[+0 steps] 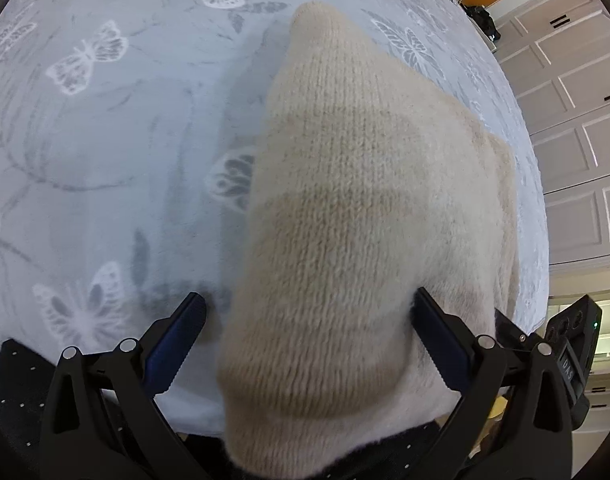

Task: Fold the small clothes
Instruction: 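Grip the sweater bundle with both tools and lift it off the bed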

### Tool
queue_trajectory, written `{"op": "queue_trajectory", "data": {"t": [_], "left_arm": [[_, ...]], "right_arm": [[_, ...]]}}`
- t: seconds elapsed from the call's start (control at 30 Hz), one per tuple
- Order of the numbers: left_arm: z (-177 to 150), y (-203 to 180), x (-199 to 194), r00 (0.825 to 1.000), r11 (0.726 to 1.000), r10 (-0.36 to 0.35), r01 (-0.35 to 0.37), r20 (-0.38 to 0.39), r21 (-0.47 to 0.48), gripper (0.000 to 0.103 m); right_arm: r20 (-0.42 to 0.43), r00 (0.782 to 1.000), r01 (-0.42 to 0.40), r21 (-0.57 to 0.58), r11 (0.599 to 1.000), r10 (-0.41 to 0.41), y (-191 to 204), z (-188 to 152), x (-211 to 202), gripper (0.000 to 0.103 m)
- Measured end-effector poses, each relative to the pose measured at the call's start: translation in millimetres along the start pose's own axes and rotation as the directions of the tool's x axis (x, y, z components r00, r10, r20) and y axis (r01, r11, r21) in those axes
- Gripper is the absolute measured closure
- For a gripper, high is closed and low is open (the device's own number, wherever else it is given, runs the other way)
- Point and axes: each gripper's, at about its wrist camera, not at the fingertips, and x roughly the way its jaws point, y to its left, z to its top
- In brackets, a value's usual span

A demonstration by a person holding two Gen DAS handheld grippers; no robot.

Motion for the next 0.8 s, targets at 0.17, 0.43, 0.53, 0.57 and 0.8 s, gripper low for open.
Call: {"op": "queue_trajectory", "data": {"t": [0.17, 0.43, 0.53, 0.57, 0.8], "left_arm": [[6, -6, 5, 1.0, 1.0, -0.015, 0.016, -0.018, 0.014, 0.005], [5, -29, -25, 1.0, 0.987, -0.015, 0.016, -0.008, 0.158, 0.048], [5, -36, -43, 1.0, 0.982, -0.008, 0.004, 0.022, 0.187, 0.052], [5, -38, -49, 0.999, 0.98, -0.003, -0.004, 0.033, 0.197, 0.053], [-3, -29, -69, 0.999, 0.982, 0.027, -0.032, 0.031, 0.187, 0.051]], "right_arm": [[0.009, 1.0, 0.002, -0.013, 1.0, -0.002, 3, 5, 0, 0.036], [0.059, 0.998, 0.022, -0.07, 0.997, -0.018, 34, 2, -15, 0.06], [0.08, 0.997, 0.013, -0.106, 0.994, -0.005, 52, -1, -27, 0.061], [0.084, 0.996, 0.012, -0.119, 0.993, -0.002, 58, -3, -31, 0.061], [0.052, 0.999, 0.011, -0.136, 0.991, -0.004, 67, -16, -34, 0.061]]}}
